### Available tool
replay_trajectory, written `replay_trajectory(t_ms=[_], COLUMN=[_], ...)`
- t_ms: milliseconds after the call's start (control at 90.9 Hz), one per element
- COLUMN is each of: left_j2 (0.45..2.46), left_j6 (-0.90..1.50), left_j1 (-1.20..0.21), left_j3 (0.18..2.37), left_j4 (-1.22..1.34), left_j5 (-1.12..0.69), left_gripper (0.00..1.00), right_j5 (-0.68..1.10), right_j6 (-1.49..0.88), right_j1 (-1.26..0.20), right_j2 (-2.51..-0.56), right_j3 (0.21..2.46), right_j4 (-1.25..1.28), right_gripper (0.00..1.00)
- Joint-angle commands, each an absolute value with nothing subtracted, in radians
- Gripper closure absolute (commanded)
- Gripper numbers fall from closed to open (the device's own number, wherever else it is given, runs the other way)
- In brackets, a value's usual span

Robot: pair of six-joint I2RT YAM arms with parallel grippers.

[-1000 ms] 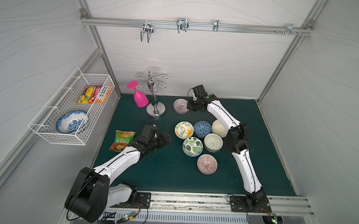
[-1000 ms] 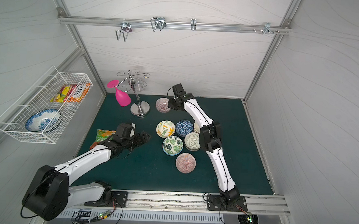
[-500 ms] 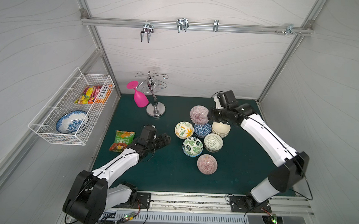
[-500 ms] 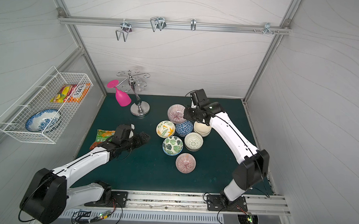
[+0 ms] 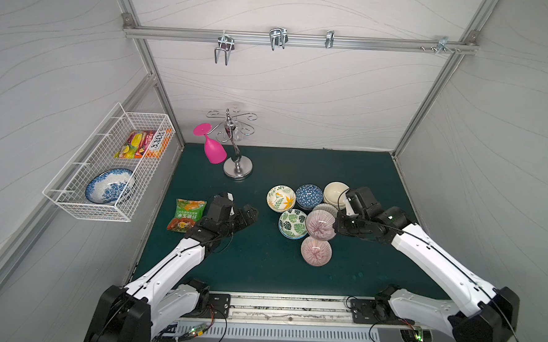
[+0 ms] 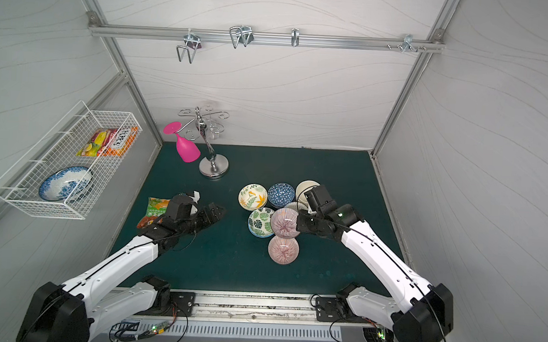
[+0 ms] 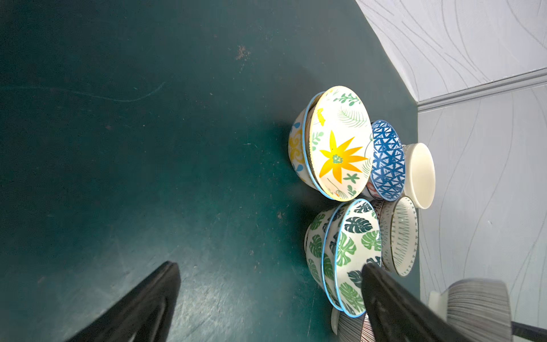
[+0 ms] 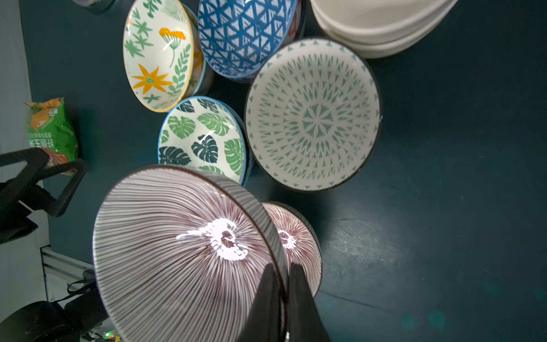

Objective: Stack the bowls
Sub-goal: Place the bowl on the bowl.

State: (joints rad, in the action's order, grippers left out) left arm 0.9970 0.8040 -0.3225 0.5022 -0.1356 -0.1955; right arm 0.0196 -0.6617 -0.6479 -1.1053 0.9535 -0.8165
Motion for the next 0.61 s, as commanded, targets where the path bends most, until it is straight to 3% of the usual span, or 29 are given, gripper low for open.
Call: replay_trajectory(t_ms=[0,594], left_j2=[0.986,0.939], left_j6=[0.811,0.812], left_j1=[-0.318,-0.318], left_j3=[0.499,0.489], left_j4=[-0.148,-0.178], left_j5=[-0.185,-0.18], left_gripper=[0.0,0.0], right_j5=[0.008,-0.069], right_j6=[-0.716,-0.742], right_j1=[-0.691,-0.747], right_j2=[-1.065,-1.074], right_j3=[0.903,0.726], right_j4=[-0.751,-0.674], right_gripper=[1.0,1.0])
